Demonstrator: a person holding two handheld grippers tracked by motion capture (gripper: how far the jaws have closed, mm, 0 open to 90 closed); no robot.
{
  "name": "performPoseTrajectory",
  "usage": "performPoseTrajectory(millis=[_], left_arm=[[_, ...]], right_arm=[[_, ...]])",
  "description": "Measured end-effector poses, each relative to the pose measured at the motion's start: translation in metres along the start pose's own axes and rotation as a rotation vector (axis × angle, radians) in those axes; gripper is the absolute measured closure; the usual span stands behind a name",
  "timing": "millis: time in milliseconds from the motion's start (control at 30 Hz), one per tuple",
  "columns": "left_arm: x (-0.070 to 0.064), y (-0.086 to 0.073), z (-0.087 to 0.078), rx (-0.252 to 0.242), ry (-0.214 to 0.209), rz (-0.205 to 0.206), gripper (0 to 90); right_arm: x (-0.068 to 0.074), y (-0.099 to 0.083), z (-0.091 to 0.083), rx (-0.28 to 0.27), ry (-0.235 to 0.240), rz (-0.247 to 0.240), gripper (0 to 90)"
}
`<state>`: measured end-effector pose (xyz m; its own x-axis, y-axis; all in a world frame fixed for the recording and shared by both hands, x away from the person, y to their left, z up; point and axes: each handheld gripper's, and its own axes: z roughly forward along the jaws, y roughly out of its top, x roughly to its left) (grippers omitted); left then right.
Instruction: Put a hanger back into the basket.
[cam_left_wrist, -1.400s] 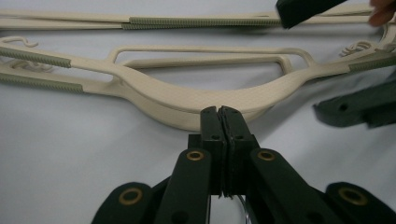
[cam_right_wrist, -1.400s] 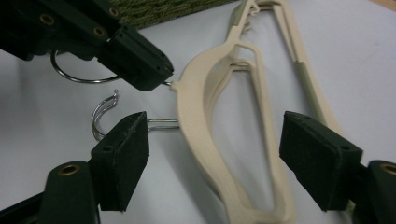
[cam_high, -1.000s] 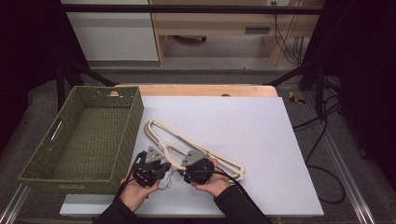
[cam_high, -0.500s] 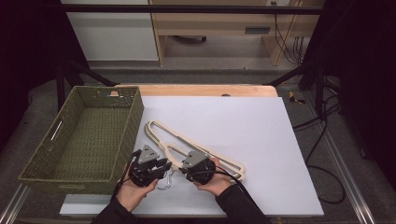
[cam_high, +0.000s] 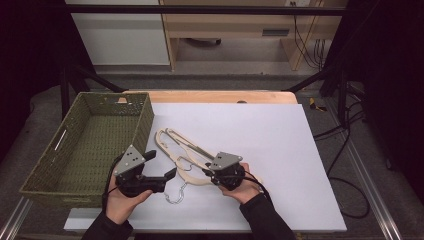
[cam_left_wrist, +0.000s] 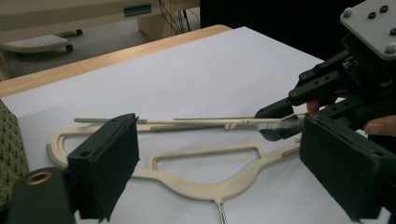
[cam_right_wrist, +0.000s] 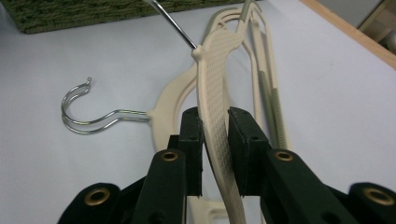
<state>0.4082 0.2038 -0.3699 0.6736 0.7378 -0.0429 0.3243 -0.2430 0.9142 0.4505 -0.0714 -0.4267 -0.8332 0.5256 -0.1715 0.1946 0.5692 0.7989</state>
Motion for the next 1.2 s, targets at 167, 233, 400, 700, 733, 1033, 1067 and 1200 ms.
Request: performPoseTrajectory(millis=[167, 233, 400, 700, 733, 1033, 1067, 1200], left_arm=[[0.003, -0.001, 0.0, 0.005, 0.004, -0.005, 8.5], [0.002, -0.003, 0.002, 0.016, 0.005, -0.003, 8.3], [0.001, -0.005, 0.008, 0.047, 0.004, 0.014, 7.8], [-0.001, -0.005, 0.009, 0.056, -0.005, 0.024, 8.3], [-0.002, -0.004, 0.009, 0.056, -0.006, 0.026, 8.5], [-0.009, -0.004, 0.012, 0.073, -0.048, 0.063, 9.8], [-0.011, -0.004, 0.013, 0.078, -0.055, 0.07, 10.2], [-0.017, -0.006, 0.02, 0.109, -0.101, 0.108, 15.3]], right_arm=[[-0.01, 0.0, -0.01, 0.003, -0.05, 0.007, 80.3], [-0.015, -0.001, -0.014, -0.007, -0.069, 0.01, 81.4], [-0.028, -0.003, -0.029, -0.041, -0.119, 0.018, 85.8], [-0.041, -0.002, -0.057, -0.081, -0.061, 0.057, 86.8], [-0.04, -0.001, -0.058, -0.086, -0.044, 0.059, 86.8], [-0.015, 0.008, -0.052, -0.089, 0.188, 0.043, 86.7], [-0.012, 0.008, -0.05, -0.086, 0.211, 0.043, 86.7], [-0.003, 0.009, -0.046, -0.08, 0.29, 0.039, 86.7]])
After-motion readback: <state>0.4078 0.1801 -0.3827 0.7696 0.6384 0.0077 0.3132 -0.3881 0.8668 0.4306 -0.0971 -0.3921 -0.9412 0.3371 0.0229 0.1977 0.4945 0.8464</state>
